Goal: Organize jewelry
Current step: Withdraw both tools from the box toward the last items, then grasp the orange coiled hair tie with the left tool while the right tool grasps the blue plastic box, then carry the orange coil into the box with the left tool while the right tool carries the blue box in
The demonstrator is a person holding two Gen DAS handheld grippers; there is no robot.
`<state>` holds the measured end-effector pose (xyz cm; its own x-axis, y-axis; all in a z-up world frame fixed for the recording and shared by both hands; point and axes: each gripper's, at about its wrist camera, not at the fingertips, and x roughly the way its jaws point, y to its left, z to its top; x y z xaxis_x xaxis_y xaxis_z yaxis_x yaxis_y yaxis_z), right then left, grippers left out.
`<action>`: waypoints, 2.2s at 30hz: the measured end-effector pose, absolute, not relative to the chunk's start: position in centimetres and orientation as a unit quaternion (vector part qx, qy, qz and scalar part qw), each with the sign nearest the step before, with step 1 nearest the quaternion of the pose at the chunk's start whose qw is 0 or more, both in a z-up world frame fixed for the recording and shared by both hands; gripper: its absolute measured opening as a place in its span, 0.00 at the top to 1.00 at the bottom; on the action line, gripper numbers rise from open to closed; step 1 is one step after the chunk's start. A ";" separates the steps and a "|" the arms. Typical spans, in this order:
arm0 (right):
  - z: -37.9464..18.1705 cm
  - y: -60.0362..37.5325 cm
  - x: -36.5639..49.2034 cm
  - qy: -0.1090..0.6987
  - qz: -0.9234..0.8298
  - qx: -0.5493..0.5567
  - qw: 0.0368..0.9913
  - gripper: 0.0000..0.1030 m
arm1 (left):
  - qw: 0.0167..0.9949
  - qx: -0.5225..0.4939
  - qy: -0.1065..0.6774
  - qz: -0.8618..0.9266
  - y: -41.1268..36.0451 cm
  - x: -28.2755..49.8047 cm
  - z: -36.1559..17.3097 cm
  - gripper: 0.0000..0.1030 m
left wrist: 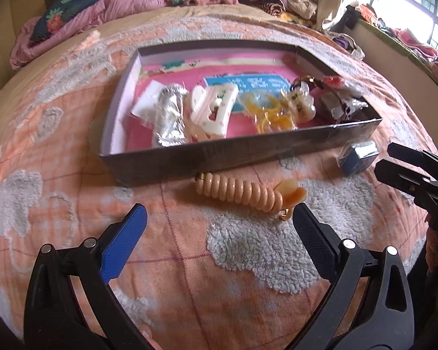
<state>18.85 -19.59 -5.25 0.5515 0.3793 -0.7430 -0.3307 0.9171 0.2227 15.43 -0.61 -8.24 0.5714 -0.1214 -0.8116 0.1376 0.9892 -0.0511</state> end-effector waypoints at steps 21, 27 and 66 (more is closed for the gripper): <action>-4.5 -19.4 18.9 0.423 0.244 0.053 0.871 0.54 | 0.892 0.005 0.439 -0.111 -2.2 16.3 -8.4 0.48; -2.3 -19.2 17.6 0.393 0.260 0.047 0.881 0.54 | 0.904 -0.024 0.408 -0.122 -0.8 15.0 -6.1 0.86; -0.7 -15.3 24.3 0.370 0.263 -0.007 0.891 0.54 | 0.931 -0.070 0.350 -0.081 2.3 22.6 -1.6 0.89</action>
